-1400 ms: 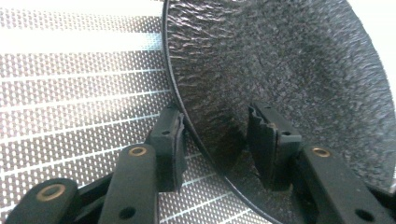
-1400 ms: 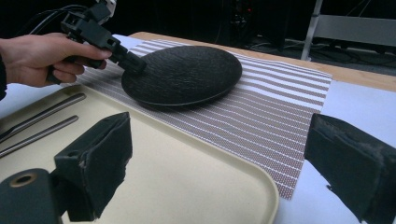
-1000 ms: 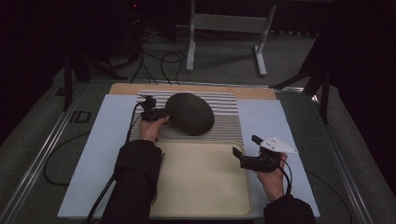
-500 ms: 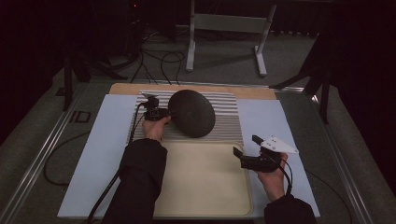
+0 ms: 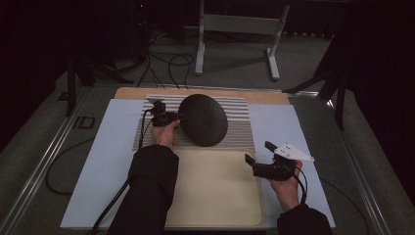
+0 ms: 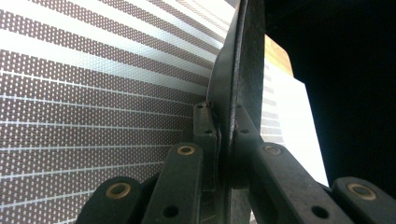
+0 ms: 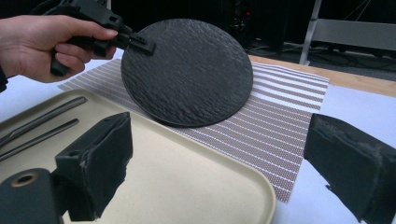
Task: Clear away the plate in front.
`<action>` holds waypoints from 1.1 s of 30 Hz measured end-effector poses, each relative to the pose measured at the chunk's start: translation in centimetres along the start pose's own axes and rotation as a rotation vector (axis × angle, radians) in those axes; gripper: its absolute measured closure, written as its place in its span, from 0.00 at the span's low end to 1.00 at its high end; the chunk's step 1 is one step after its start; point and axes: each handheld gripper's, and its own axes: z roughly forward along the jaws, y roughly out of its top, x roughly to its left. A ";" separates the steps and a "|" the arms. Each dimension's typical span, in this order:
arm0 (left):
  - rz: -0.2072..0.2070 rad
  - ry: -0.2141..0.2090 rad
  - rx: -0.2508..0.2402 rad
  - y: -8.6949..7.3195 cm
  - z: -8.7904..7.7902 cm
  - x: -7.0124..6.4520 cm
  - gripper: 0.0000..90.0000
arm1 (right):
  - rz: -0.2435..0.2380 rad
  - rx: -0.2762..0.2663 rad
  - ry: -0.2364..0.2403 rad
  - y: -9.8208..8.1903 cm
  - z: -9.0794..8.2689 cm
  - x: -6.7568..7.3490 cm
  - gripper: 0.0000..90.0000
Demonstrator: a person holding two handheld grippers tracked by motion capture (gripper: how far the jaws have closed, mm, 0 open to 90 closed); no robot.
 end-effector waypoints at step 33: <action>-0.018 -0.056 0.030 0.0 -3.4 -1.4 0.95 | 0.008 -0.012 -0.014 0.1 -0.3 -0.3 0.09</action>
